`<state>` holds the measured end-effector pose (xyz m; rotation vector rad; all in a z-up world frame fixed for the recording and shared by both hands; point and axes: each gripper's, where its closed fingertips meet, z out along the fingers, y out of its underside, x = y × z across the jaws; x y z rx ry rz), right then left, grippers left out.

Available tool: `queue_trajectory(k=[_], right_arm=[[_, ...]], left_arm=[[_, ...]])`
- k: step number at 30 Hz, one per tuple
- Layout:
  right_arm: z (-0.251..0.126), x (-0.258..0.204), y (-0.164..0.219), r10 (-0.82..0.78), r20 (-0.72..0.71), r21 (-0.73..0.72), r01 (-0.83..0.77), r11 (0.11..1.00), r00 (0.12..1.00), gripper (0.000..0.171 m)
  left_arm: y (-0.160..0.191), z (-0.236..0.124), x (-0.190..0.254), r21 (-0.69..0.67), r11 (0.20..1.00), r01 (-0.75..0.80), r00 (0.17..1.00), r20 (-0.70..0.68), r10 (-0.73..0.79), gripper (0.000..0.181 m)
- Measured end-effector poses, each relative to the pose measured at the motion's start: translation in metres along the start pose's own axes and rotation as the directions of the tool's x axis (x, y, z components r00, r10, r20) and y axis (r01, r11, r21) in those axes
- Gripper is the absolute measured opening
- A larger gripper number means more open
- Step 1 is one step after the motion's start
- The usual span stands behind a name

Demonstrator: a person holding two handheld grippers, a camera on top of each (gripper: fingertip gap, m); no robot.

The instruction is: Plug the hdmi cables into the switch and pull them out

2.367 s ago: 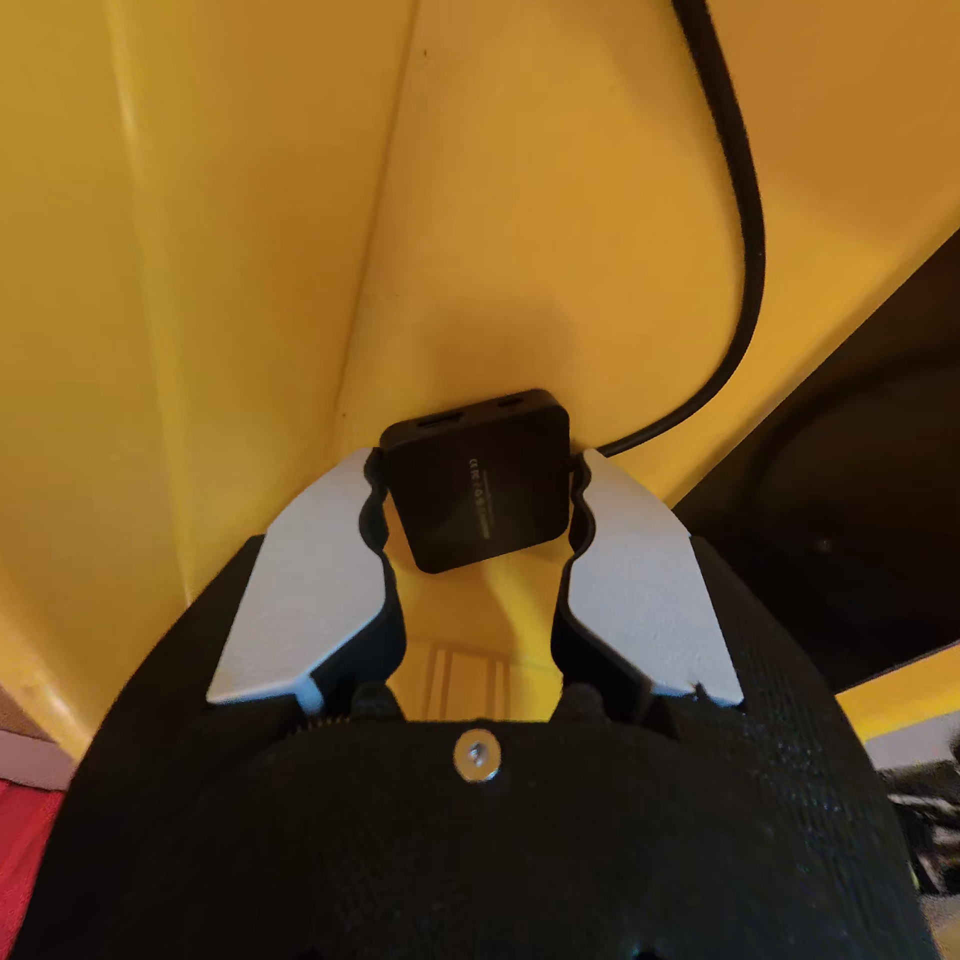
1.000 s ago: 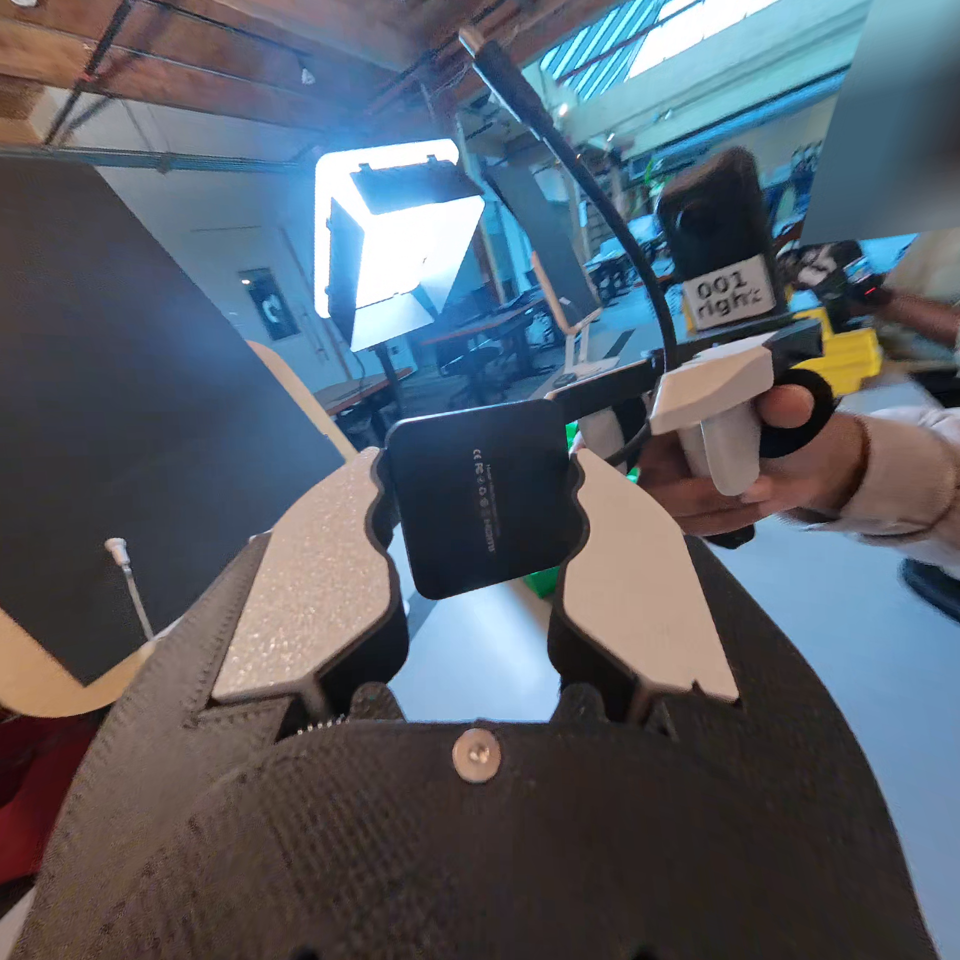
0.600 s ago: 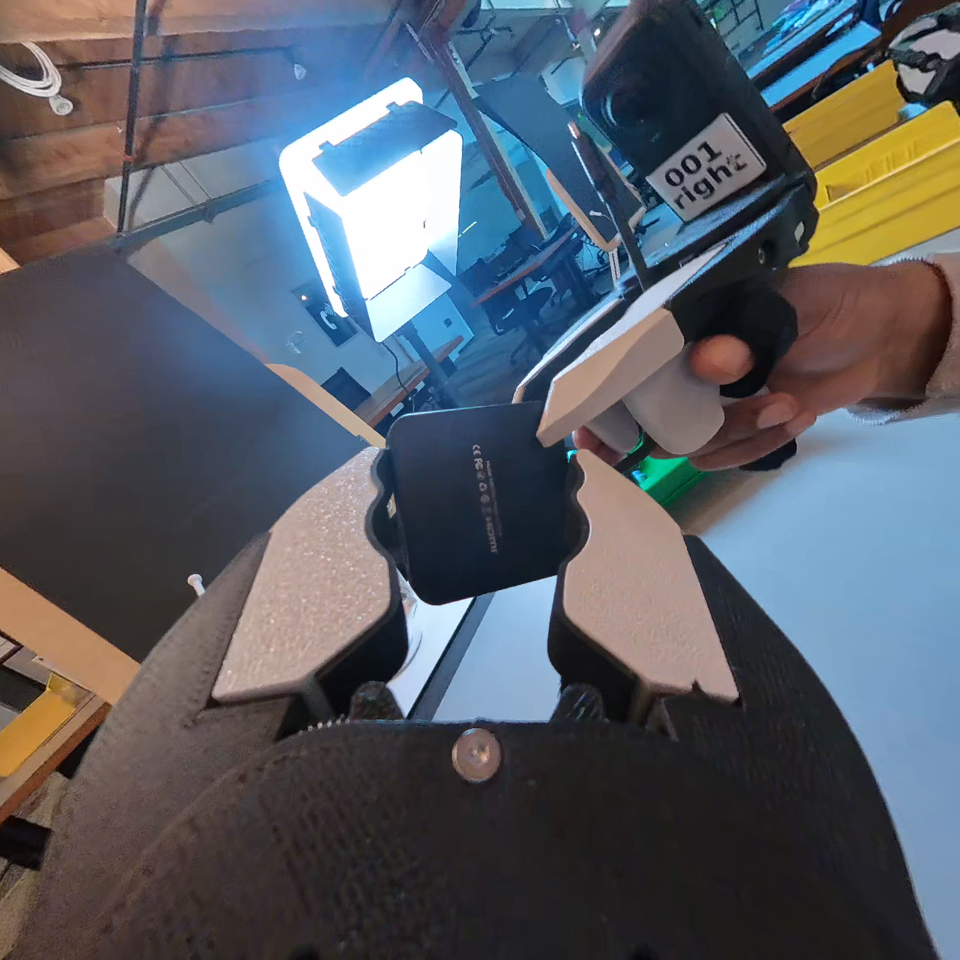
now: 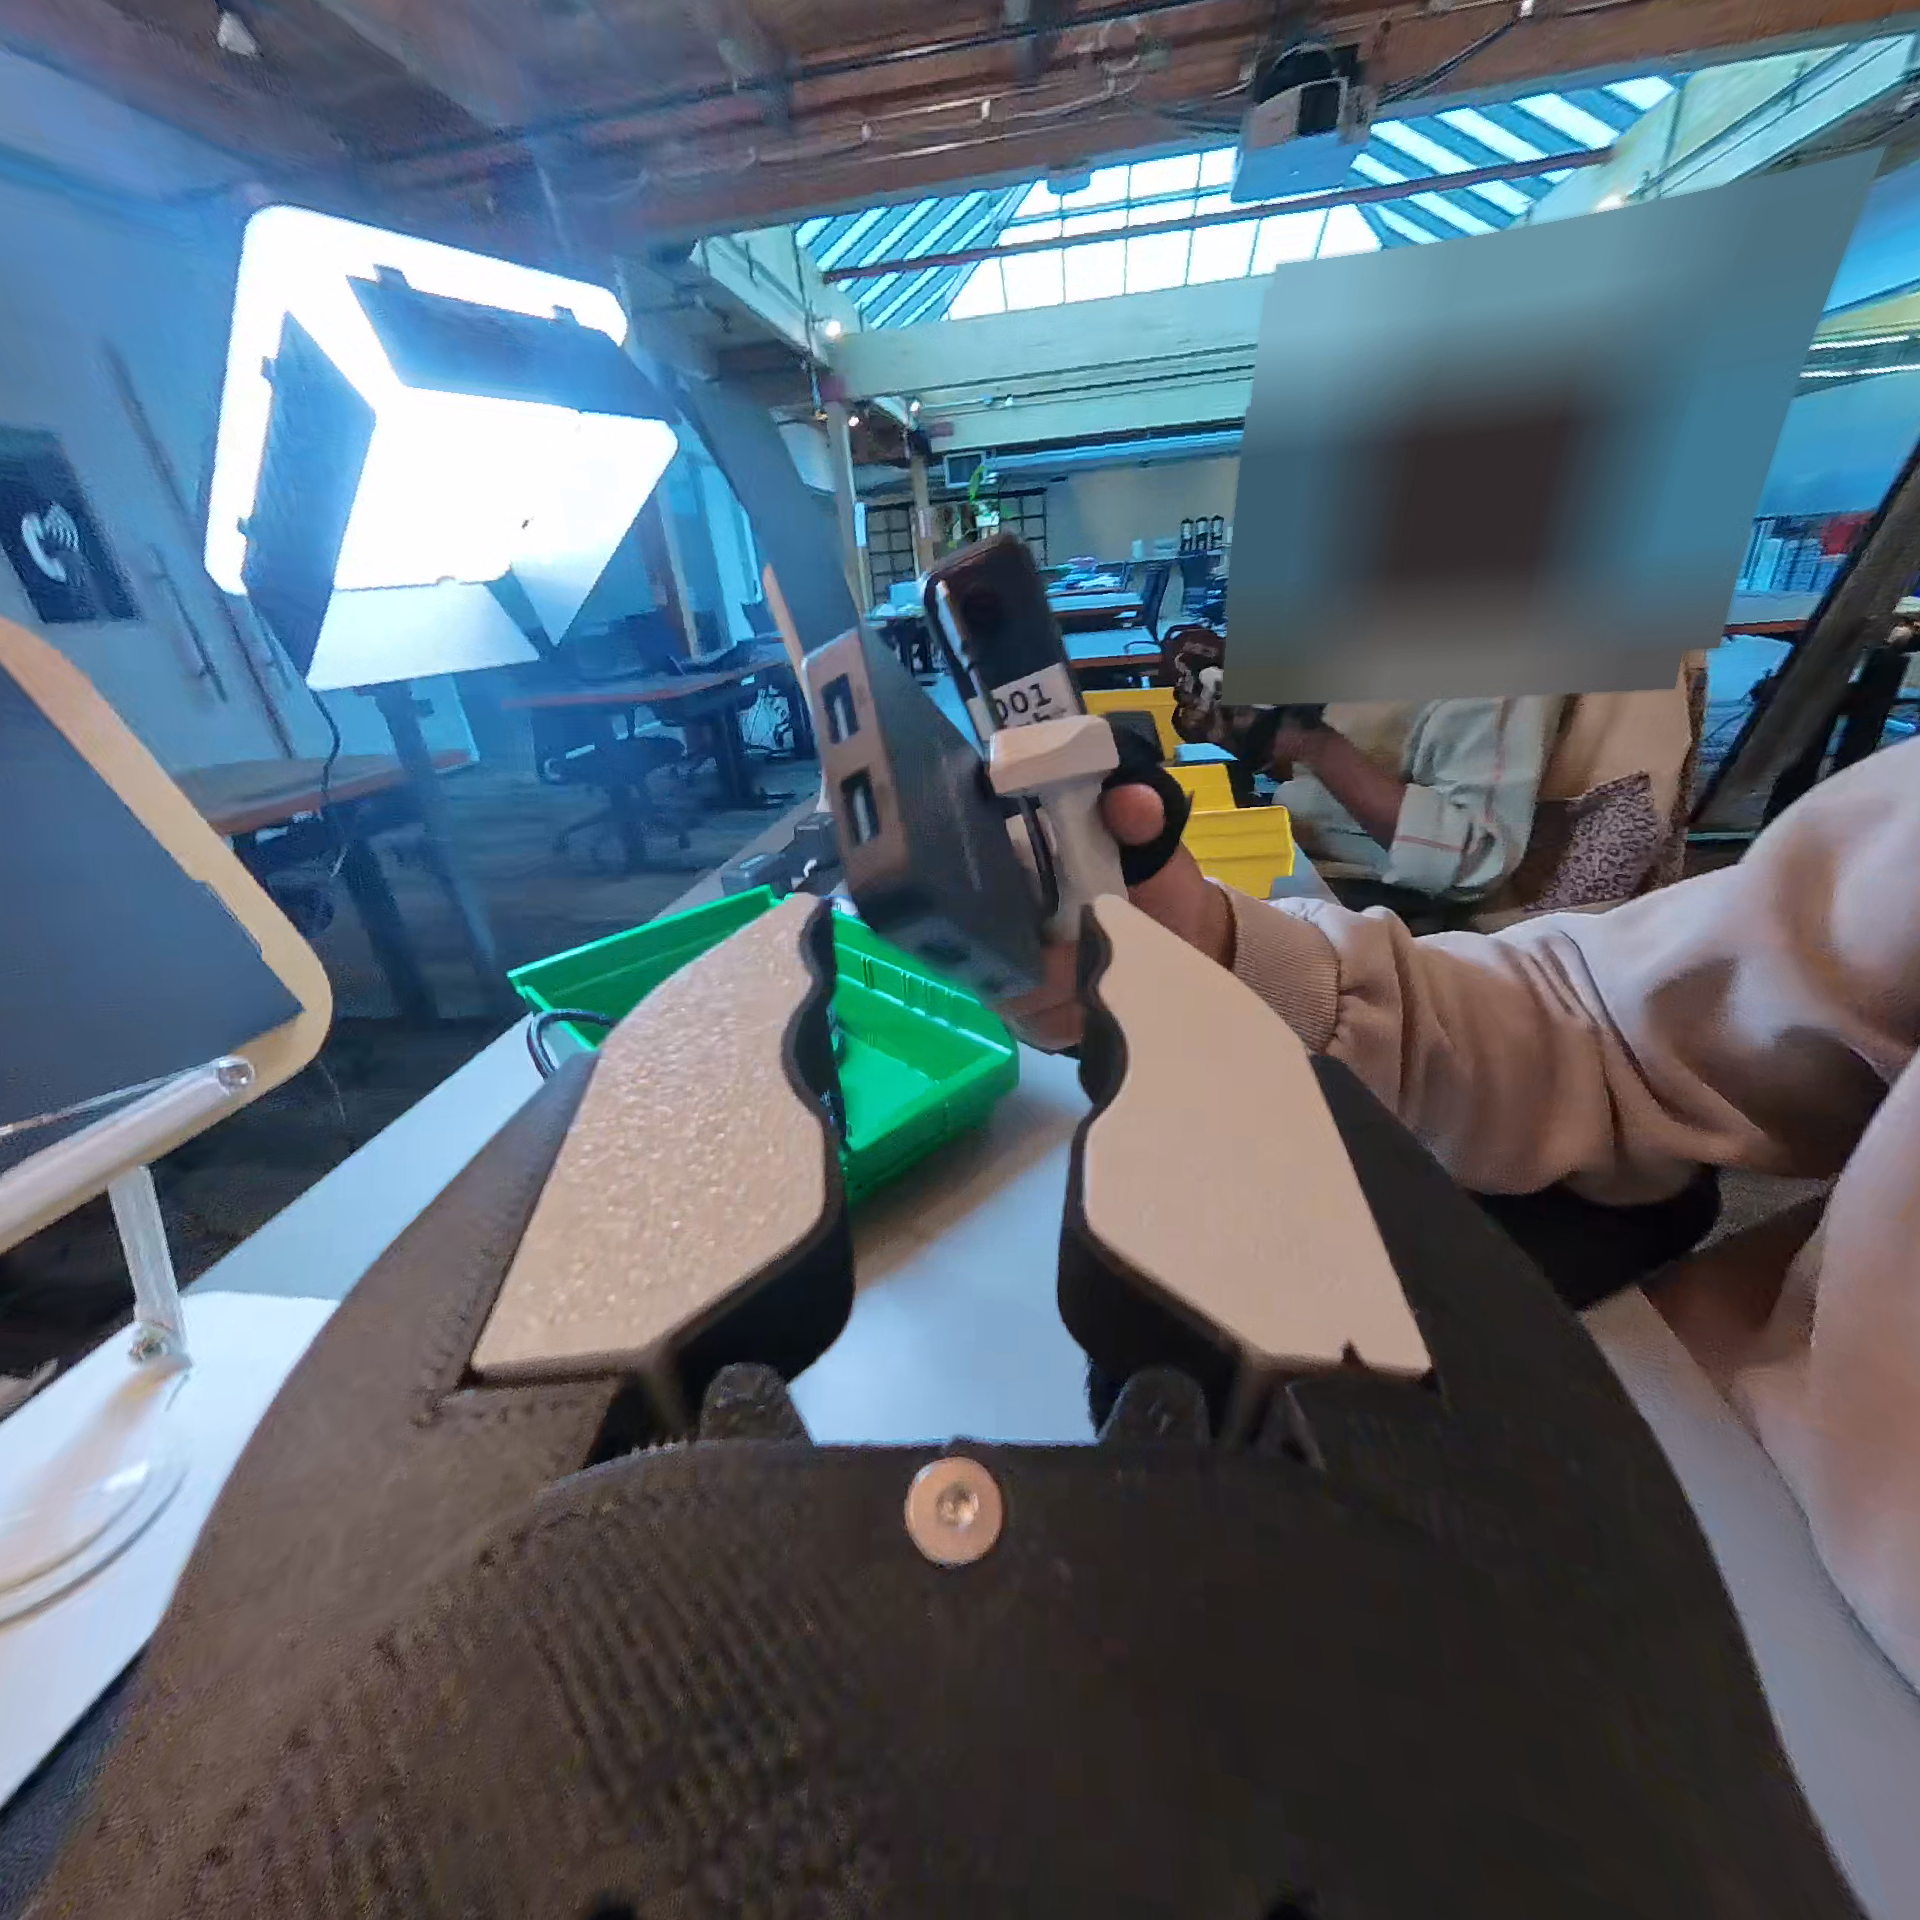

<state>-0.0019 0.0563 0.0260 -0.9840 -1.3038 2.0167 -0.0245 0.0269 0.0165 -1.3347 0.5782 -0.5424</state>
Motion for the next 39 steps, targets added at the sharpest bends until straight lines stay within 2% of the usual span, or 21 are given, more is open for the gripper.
queue_trajectory(k=[1, 3, 5, 6, 7, 9, 10, 12, 14, 17, 19, 21, 24, 27, 29, 32, 33, 36, 39], right_arm=[[0.002, 0.000, 0.001, -0.044, -0.022, 0.003, 0.044, 0.999, 0.999, 0.015], [0.007, -0.005, -0.001, -0.149, -0.055, 0.021, 0.151, 0.988, 0.987, 0.015], [0.010, -0.009, -0.002, -0.350, -0.143, -0.012, 0.352, 0.936, 0.926, 0.014], [0.010, -0.009, 0.000, -0.494, -0.193, -0.067, 0.491, 0.868, 0.848, 0.016], [0.010, -0.007, 0.002, -0.637, -0.236, -0.142, 0.622, 0.770, 0.734, 0.013], [0.010, -0.003, 0.007, -0.852, -0.269, -0.304, 0.799, 0.518, 0.450, 0.014], [0.010, 0.000, 0.009, -0.912, -0.266, -0.378, 0.837, 0.395, 0.311, 0.014], [0.011, 0.010, 0.013, -0.969, -0.242, -0.517, 0.837, 0.180, 0.059, 0.014], [0.012, 0.020, 0.020, -0.974, -0.194, -0.605, 0.796, 0.023, -0.120, 0.014], [0.011, 0.037, 0.032, -0.954, -0.099, -0.698, 0.703, -0.136, -0.284, 0.014], [0.013, 0.042, 0.040, -0.939, -0.066, -0.719, 0.669, -0.188, -0.336, 0.014], [0.017, 0.044, 0.048, -0.938, -0.043, -0.733, 0.648, -0.205, -0.344, 0.014], [0.018, 0.048, 0.055, -0.938, 0.004, -0.746, 0.623, -0.234, -0.347, 0.014], [0.024, 0.038, 0.060, -0.975, 0.037, -0.747, 0.642, -0.172, -0.218, 0.023], [0.033, 0.009, 0.054, -0.988, 0.011, -0.681, 0.722, -0.120, -0.153, 0.024], [0.035, -0.028, 0.049, -0.999, 0.046, -0.572, 0.819, -0.050, -0.030, 0.027], [0.032, -0.037, 0.051, -0.996, 0.079, -0.533, 0.846, -0.004, 0.045, 0.028], [0.017, -0.053, 0.042, -0.942, 0.091, -0.434, 0.864, 0.254, 0.323, 0.035], [-0.002, -0.065, 0.026, -0.839, 0.105, -0.331, 0.814, 0.477, 0.535, 0.034]], left_arm=[[0.003, 0.003, -0.003, -0.009, 1.000, 0.012, 1.000, 0.027, -0.012, 0.042], [0.006, 0.005, -0.007, -0.003, 1.000, 0.028, 0.998, 0.048, -0.028, 0.032], [0.006, 0.003, -0.016, 0.023, 0.998, 0.062, 0.995, 0.078, -0.064, 0.033], [0.005, 0.000, -0.021, 0.042, 0.995, 0.091, 0.992, 0.087, -0.094, 0.032], [0.002, -0.003, -0.025, 0.069, 0.989, 0.131, 0.986, 0.092, -0.137, 0.031], [-0.001, -0.009, -0.031, 0.107, 0.964, 0.245, 0.965, 0.065, -0.252, 0.032], [0.001, -0.010, -0.032, 0.103, 0.946, 0.306, 0.949, 0.044, -0.312, 0.035], [0.007, -0.010, -0.035, 0.091, 0.919, 0.384, 0.921, 0.032, -0.388, 0.037], [0.013, -0.006, -0.036, 0.081, 0.906, 0.416, 0.906, 0.044, -0.421, 0.039], [0.021, 0.003, -0.033, 0.058, 0.884, 0.464, 0.883, 0.046, -0.467, 0.043], [0.031, 0.007, -0.043, 0.076, 0.874, 0.479, 0.866, 0.121, -0.485, 0.041], [0.041, 0.007, -0.054, 0.126, 0.854, 0.505, 0.837, 0.171, -0.520, 0.032], [0.048, 0.005, -0.058, 0.148, 0.807, 0.571, 0.802, 0.112, -0.587, 0.029], [0.041, -0.002, -0.057, 0.155, 0.787, 0.597, 0.794, 0.026, -0.607, 0.023], [0.024, -0.011, -0.055, 0.195, 0.776, 0.600, 0.796, -0.046, -0.603, 0.021], [-0.004, -0.028, -0.053, 0.245, 0.809, 0.535, 0.841, -0.063, -0.537, 0.019], [-0.014, -0.035, -0.051, 0.262, 0.812, 0.522, 0.850, -0.076, -0.522, 0.019], [-0.039, -0.054, -0.048, 0.303, 0.820, 0.486, 0.871, -0.088, -0.484, 0.017], [-0.060, -0.074, -0.047, 0.353, 0.814, 0.461, 0.884, -0.105, -0.455, 0.015]])
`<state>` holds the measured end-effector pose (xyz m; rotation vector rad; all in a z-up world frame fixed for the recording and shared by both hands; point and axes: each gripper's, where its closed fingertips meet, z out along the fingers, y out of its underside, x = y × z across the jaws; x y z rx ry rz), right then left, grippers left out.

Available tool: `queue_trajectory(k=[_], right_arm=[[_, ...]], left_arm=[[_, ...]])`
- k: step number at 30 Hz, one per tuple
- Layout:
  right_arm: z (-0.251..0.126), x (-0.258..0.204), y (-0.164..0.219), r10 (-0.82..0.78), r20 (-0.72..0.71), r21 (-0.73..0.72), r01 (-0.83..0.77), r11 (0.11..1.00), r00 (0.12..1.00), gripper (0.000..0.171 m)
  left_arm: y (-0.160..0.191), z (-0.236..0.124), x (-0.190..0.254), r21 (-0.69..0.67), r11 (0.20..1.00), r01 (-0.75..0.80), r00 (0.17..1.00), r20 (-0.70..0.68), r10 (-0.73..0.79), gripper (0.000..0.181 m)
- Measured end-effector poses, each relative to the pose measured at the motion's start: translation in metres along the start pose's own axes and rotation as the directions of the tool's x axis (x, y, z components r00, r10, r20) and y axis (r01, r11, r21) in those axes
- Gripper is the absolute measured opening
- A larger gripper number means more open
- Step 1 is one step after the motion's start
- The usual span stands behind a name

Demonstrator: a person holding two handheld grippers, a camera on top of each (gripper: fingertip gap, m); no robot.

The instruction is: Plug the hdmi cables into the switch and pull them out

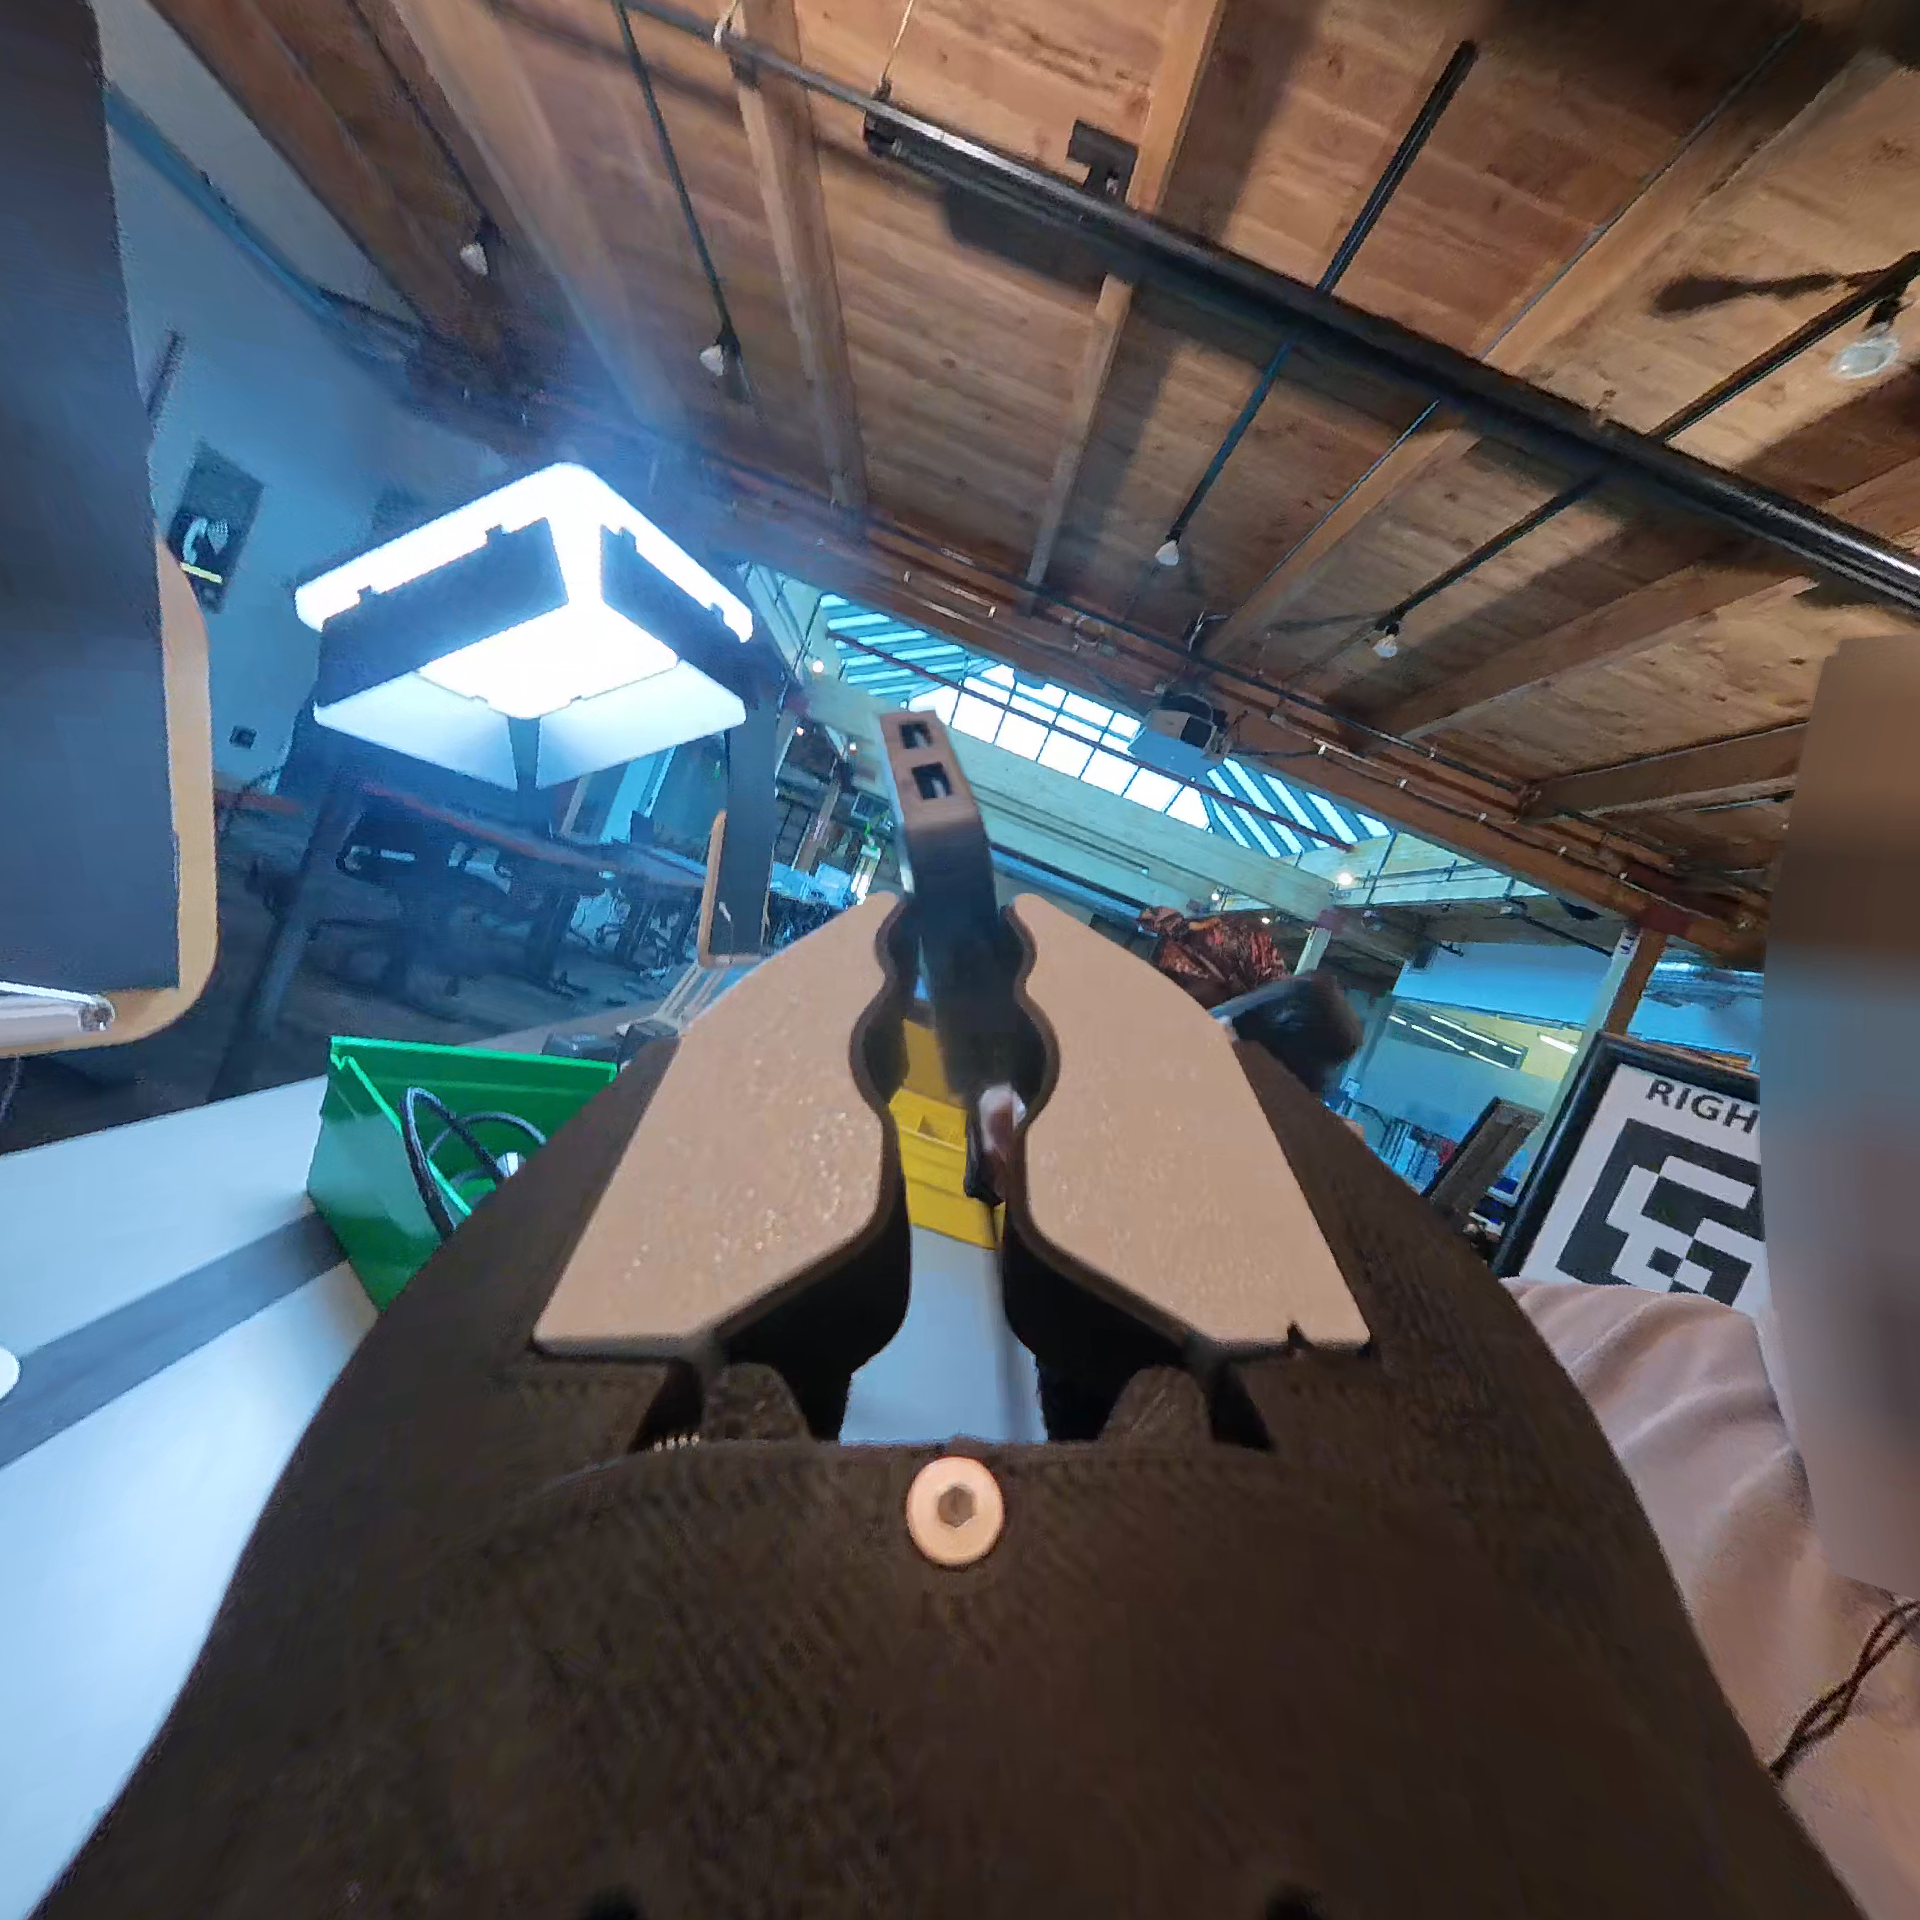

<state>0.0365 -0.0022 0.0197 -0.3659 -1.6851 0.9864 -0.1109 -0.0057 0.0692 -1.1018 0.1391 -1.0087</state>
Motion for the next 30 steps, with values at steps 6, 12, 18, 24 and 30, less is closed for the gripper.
queue_trajectory(k=[6, 12, 18, 24, 30], right_arm=[[-0.017, 0.054, 0.030, -0.224, -0.321, -0.169, 0.178, 0.970, 0.920, 0.028], [0.010, 0.051, 0.055, -0.624, -0.349, -0.414, 0.483, 0.772, 0.699, 0.035], [0.031, 0.039, 0.066, -0.738, -0.382, -0.449, 0.587, 0.674, 0.556, 0.049], [0.030, 0.041, 0.081, -0.775, -0.402, -0.496, 0.596, 0.632, 0.487, 0.038], [0.018, 0.050, 0.083, -0.725, -0.417, -0.503, 0.526, 0.686, 0.547, 0.018]], left_arm=[[-0.002, -0.005, 0.014, -0.058, 0.998, 0.014, 0.999, -0.048, -0.017, 0.014], [0.041, 0.019, 0.005, -0.185, 0.977, 0.106, 0.994, -0.009, -0.109, 0.013], [0.084, 0.034, -0.021, -0.233, 0.944, 0.233, 0.972, 0.082, -0.220, 0.013], [0.115, 0.047, -0.026, -0.262, 0.917, 0.301, 0.953, 0.105, -0.283, 0.013], [0.088, 0.041, -0.033, -0.203, 0.955, 0.216, 0.970, 0.159, -0.186, 0.035]])
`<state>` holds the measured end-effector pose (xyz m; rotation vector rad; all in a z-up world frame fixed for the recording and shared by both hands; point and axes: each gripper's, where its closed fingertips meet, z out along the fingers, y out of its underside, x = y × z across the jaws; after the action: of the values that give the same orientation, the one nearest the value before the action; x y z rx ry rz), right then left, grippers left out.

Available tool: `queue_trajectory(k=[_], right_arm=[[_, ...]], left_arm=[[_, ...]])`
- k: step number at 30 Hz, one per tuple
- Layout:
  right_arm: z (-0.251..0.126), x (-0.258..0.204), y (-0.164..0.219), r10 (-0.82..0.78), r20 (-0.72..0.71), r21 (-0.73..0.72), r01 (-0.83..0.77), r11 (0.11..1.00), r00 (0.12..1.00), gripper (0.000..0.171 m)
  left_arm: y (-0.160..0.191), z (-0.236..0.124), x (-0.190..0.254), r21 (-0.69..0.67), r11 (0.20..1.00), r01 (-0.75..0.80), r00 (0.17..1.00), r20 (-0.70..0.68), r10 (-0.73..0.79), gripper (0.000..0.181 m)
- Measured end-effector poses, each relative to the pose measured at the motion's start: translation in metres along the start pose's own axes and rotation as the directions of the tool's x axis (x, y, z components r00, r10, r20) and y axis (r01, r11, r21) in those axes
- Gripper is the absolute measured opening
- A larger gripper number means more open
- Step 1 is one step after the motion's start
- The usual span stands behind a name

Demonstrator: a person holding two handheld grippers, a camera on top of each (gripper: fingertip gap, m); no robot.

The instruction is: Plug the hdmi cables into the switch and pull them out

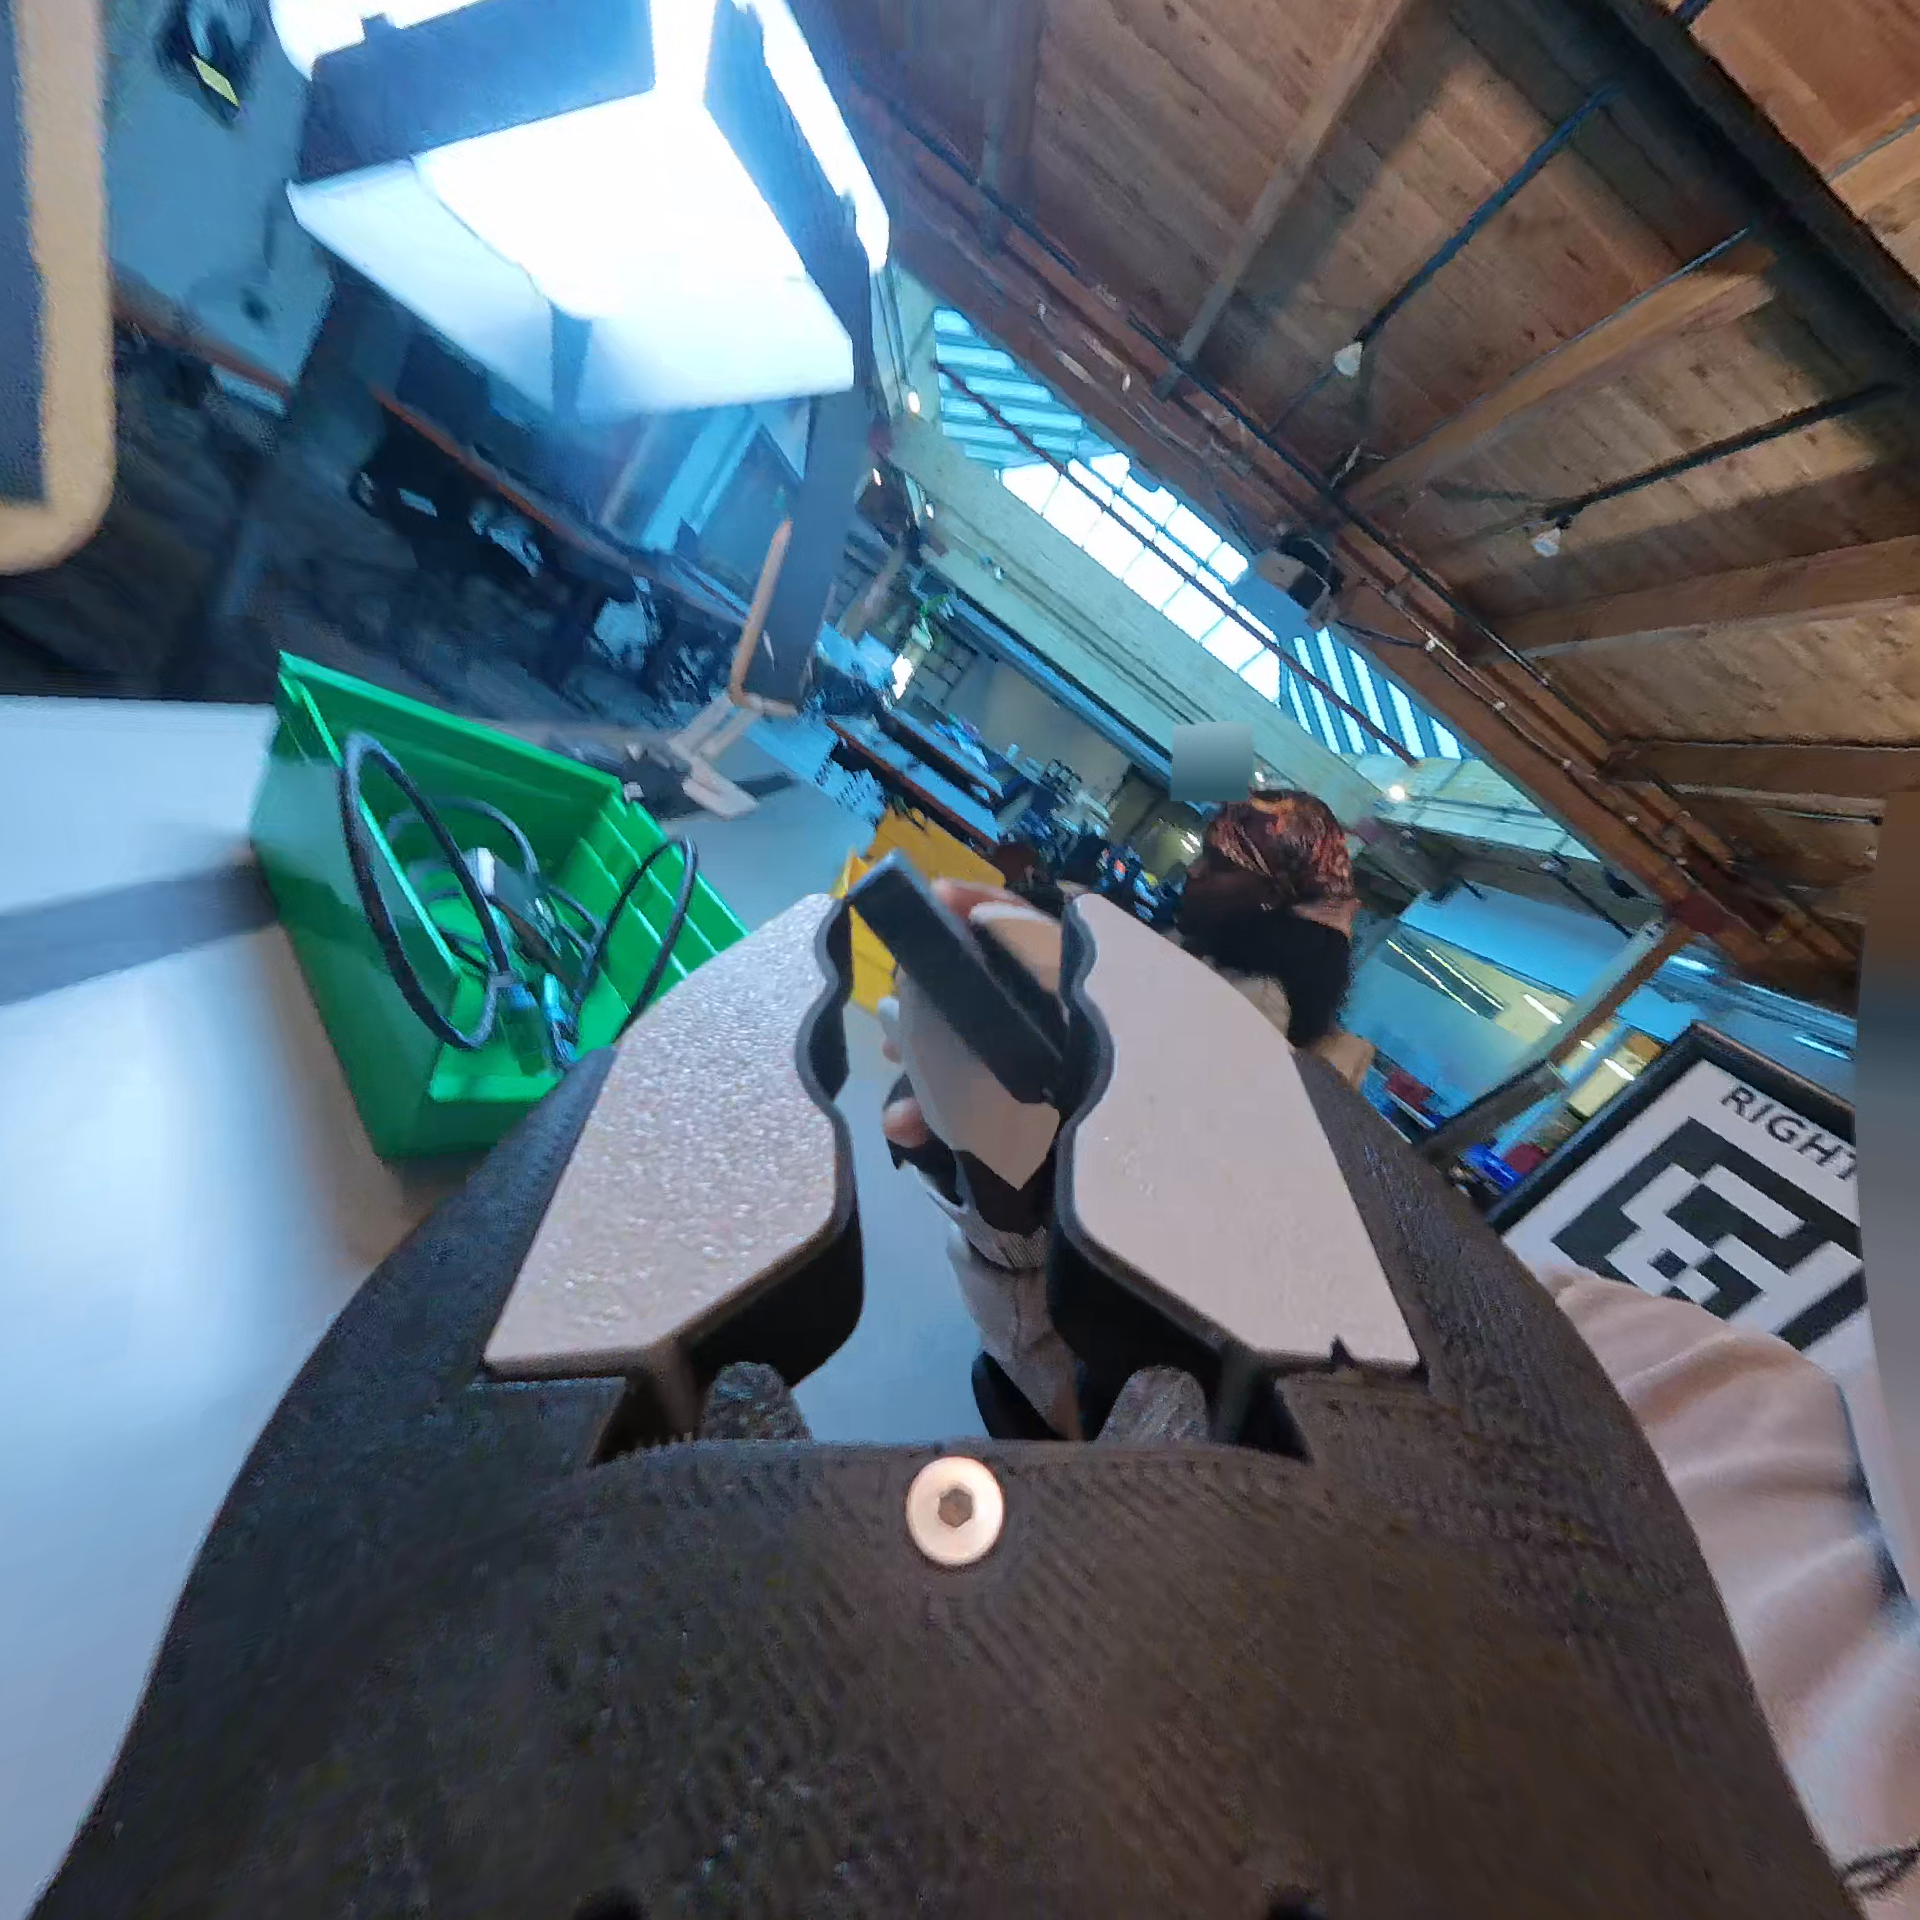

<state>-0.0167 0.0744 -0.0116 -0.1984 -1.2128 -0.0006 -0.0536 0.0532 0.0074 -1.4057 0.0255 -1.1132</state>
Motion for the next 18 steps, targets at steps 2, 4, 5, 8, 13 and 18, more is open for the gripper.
queue_trajectory(k=[2, 4, 5, 8, 13, 18], right_arm=[[-0.001, 0.005, 0.003, 0.011, 0.001, -0.006, -0.011, 1.000, 1.000, 0.015], [-0.002, 0.008, 0.003, 0.026, 0.003, -0.004, -0.026, 1.000, 1.000, 0.015], [-0.002, 0.008, 0.002, 0.041, 0.014, -0.001, -0.041, 0.999, 0.999, 0.015], [-0.001, 0.003, -0.004, 0.178, 0.099, 0.013, -0.180, 0.984, 0.979, 0.015], [-0.005, -0.016, -0.029, 0.540, 0.421, -0.060, -0.571, 0.819, 0.729, 0.015], [-0.015, -0.036, -0.035, 0.657, 0.579, -0.248, -0.663, 0.706, 0.483, 0.015]], left_arm=[[-0.028, -0.017, 0.010, 0.086, 0.993, -0.082, 0.997, 0.015, 0.081, 0.038], [-0.051, -0.038, 0.020, 0.138, 0.969, -0.206, 0.978, 0.052, 0.201, 0.034], [-0.057, -0.046, 0.022, 0.133, 0.946, -0.296, 0.954, 0.081, 0.287, 0.030], [-0.051, -0.063, 0.001, -0.078, 0.800, -0.595, 0.769, 0.232, 0.595, 0.025], [0.009, -0.043, -0.026, -0.445, 0.442, -0.779, 0.459, 0.076, 0.885, 0.052], [0.057, -0.010, -0.011, -0.447, 0.272, -0.852, 0.358, -0.118, 0.926, 0.036]])
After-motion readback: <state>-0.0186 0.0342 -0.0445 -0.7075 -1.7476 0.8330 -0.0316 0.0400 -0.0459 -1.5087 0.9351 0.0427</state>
